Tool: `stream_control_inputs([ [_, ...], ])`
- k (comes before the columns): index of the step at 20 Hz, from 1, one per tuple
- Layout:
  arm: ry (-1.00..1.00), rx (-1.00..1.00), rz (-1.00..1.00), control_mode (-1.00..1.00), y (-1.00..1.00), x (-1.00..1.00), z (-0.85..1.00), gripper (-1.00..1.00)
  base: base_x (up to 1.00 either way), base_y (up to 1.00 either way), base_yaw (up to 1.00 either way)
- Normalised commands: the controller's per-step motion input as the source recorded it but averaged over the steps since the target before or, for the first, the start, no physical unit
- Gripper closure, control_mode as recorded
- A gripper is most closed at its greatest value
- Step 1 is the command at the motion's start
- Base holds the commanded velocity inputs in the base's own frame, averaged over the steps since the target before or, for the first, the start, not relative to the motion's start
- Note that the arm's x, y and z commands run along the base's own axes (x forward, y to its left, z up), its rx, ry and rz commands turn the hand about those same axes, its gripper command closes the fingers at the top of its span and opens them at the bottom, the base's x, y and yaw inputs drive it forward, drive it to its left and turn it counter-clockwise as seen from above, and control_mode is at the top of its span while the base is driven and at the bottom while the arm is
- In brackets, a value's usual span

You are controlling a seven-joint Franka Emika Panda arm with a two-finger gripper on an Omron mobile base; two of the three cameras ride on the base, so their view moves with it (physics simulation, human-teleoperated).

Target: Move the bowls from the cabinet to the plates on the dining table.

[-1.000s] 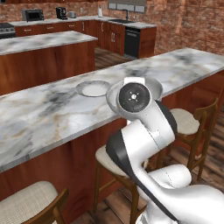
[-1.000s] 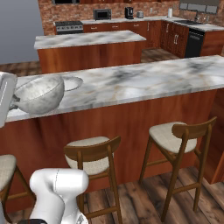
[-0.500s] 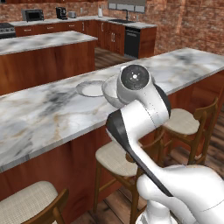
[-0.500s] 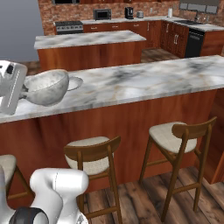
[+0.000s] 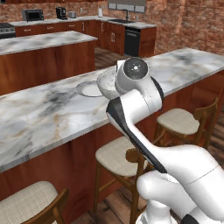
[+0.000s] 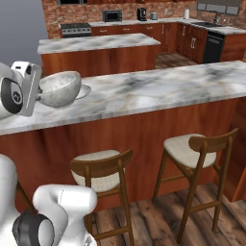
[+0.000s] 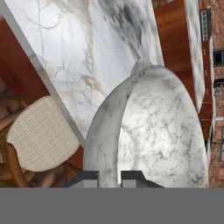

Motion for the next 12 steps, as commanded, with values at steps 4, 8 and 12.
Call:
stream_control_inputs([
  [4, 0.00, 0.00, 0.09, -1.00, 0.00, 0.47, 0.00, 1.00, 0.00, 0.00, 0.00],
  [8, 0.00, 0.00, 0.08, -1.00, 0.00, 0.45, 0.00, 1.00, 0.00, 0.00, 0.00],
  [12, 0.00, 0.01, 0.08, -1.00, 0.00, 0.53, 0.00, 1.00, 0.00, 0.00, 0.00],
])
